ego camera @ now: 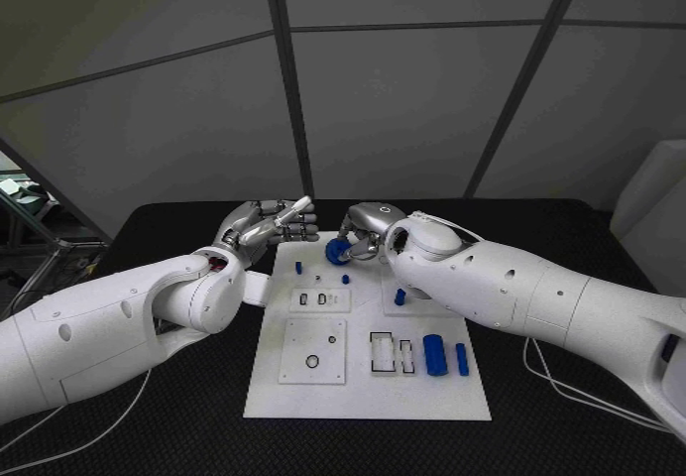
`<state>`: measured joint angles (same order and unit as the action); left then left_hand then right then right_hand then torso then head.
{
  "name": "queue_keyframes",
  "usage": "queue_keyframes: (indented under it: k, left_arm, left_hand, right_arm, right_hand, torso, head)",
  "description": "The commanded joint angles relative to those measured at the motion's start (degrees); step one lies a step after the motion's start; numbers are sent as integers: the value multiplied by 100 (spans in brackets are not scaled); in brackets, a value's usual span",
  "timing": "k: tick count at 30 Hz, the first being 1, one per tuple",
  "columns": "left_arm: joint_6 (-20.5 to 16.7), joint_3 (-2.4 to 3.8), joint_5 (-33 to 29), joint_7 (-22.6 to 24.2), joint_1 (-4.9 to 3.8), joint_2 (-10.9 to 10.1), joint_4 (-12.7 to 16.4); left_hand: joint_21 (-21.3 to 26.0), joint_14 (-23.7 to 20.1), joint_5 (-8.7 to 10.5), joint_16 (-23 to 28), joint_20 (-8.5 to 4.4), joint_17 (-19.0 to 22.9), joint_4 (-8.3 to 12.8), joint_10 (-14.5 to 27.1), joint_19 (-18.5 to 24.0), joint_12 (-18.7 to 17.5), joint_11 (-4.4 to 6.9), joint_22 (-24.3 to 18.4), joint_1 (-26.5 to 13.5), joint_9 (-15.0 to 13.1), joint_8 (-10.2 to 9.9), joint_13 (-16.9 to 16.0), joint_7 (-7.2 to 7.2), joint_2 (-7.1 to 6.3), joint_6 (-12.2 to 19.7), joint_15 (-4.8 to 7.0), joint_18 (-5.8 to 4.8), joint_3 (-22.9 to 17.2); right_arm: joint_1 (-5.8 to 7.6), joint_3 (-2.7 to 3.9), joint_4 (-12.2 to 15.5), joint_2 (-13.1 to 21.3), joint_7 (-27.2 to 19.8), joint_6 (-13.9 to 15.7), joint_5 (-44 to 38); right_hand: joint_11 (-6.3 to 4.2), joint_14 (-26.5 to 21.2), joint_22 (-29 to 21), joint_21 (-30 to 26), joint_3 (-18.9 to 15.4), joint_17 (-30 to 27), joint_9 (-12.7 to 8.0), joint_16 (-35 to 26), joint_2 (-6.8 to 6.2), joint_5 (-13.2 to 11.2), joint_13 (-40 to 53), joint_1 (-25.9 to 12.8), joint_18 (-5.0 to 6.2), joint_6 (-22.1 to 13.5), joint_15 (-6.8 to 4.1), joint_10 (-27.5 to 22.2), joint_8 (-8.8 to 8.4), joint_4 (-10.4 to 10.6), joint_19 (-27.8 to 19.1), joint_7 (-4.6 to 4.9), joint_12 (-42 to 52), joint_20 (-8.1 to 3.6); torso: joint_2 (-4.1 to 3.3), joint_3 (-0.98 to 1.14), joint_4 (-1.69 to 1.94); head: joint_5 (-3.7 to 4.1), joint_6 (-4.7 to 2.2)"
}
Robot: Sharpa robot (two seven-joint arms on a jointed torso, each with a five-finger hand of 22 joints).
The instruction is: Assemble the parts on the task board
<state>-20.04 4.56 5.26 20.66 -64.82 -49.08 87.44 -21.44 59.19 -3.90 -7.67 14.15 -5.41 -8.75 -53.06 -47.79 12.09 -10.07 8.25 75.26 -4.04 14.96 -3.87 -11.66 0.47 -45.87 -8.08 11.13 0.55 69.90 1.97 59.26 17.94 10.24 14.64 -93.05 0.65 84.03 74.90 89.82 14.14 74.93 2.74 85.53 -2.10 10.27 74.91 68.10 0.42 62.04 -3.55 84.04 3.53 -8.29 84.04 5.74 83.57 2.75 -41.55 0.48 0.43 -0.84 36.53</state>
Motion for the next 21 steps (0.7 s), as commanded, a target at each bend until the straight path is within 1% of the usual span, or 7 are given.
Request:
queue_keyframes:
  k: [1,6,8,10,16,21]
  left_arm:
    - [11,7,24,55,-12,9,3]
    - [12,7,24,51,-12,8,-2]
    - [12,7,24,50,-12,10,-5]
    - [14,7,24,47,-12,12,-9]
    - [23,7,24,30,-12,13,-13]
    - [24,7,24,20,-12,13,-18]
  left_hand:
    - [-1,-34,35,39,12,-8,25,-4,-9,-36,-19,-9,-3,8,-24,8,-68,73,-40,-17,-76,0]
    - [-1,-34,35,39,12,-8,25,-4,-9,-36,-19,-9,-3,8,-24,8,-68,73,-40,-17,-76,0]
    - [-1,-34,35,39,12,-8,25,-4,-9,-36,-19,-9,-3,8,-24,8,-68,73,-40,-17,-76,0]
    - [-1,-34,35,39,12,-8,25,-4,-9,-36,-19,-9,-3,8,-24,8,-68,73,-40,-17,-76,0]
    - [1,-35,40,48,13,-9,30,-5,-7,-43,-20,-13,-6,8,-28,8,-68,73,-42,-19,-76,7]
    - [1,-35,40,48,13,-9,30,-5,-7,-43,-20,-13,-6,8,-28,8,-68,73,-42,-19,-76,7]
  right_arm:
    - [13,0,-41,-11,73,-116,-76]
    - [12,-2,-71,-23,6,-240,-60]
    - [12,-3,-71,-30,-25,-269,-36]
    - [12,-5,-70,-36,-48,-287,-15]
    - [12,-8,-86,-37,-49,-338,29]
    - [12,-9,-104,-22,-38,-388,103]
  right_hand:
    - [72,353,1510,18,4,315,339,-46,-48,-23,767,-77,-42,-253,70,166,-13,25,596,44,-50,70]
    - [126,348,1510,18,-80,293,247,-58,-209,-58,713,-253,-42,-522,120,127,-8,101,596,96,-105,125]
    - [141,347,1510,18,-153,288,208,-62,-286,-72,702,-367,-42,-610,134,119,-6,179,596,109,-116,142]
    - [154,347,1510,18,-250,287,172,-63,-346,-75,699,-499,-42,-671,145,116,1,302,596,120,-118,155]
    - [163,345,1510,18,-431,282,131,-68,-387,-68,701,-636,-42,-694,156,114,16,571,596,128,-116,169]
    - [163,350,1510,18,-522,303,122,-60,-383,-48,717,-711,-42,-673,155,123,20,792,596,124,-100,171]
  torso:
    - [3,1,1]
    - [1,0,-3]
    - [-1,1,-1]
    - [-1,3,0]
    - [2,2,4]
    - [1,0,0]
  head:
    - [6,0]
    - [1,2]
    - [-1,11]
    - [0,9]
    - [7,9]
    - [6,7]
